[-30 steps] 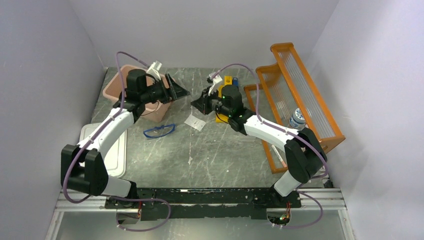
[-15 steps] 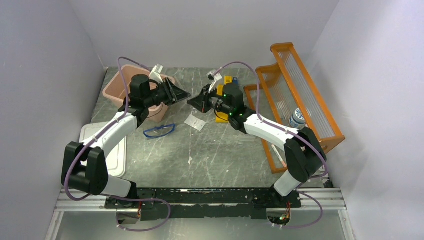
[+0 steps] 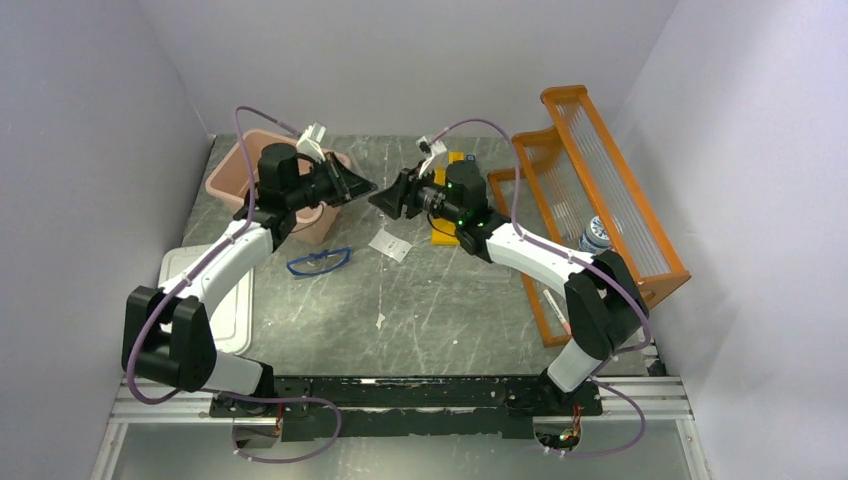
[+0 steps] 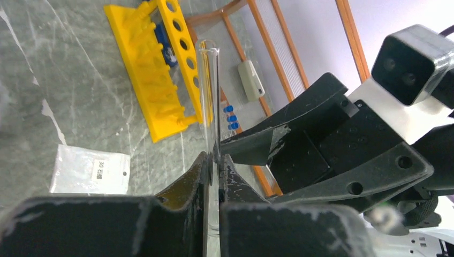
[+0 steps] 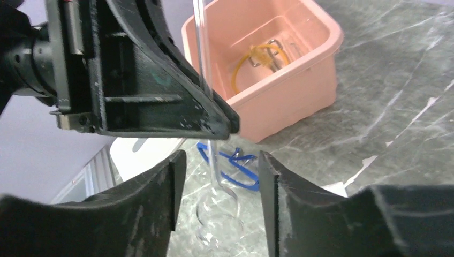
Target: Organize the chemistry lab equipment
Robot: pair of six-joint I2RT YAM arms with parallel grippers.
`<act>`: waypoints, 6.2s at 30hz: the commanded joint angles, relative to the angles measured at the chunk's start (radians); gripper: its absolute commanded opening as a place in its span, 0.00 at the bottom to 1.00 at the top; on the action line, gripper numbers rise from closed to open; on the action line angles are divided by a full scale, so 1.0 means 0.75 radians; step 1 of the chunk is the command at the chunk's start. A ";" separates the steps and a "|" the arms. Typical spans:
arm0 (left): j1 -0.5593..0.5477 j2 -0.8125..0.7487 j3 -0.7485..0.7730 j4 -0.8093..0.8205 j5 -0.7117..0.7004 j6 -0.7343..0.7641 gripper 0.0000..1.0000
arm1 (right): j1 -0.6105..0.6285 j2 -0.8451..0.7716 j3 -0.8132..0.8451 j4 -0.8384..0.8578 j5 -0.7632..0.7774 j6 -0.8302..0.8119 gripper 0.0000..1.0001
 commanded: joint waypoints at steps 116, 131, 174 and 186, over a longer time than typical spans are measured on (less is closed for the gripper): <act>0.232 -0.135 0.666 -0.996 -0.916 0.512 0.59 | 0.273 0.654 0.358 -0.324 0.279 -0.169 0.49; 0.232 -0.078 0.703 -0.969 -0.827 0.471 0.58 | 0.271 0.746 0.350 -0.164 0.322 0.051 0.42; -0.150 0.154 0.080 -0.781 0.091 0.874 0.59 | -0.101 0.253 -0.080 -0.379 -0.390 -0.539 0.00; -0.228 0.321 0.164 -0.908 -0.012 0.921 0.39 | -0.122 0.257 -0.045 -0.350 -0.443 -0.491 0.00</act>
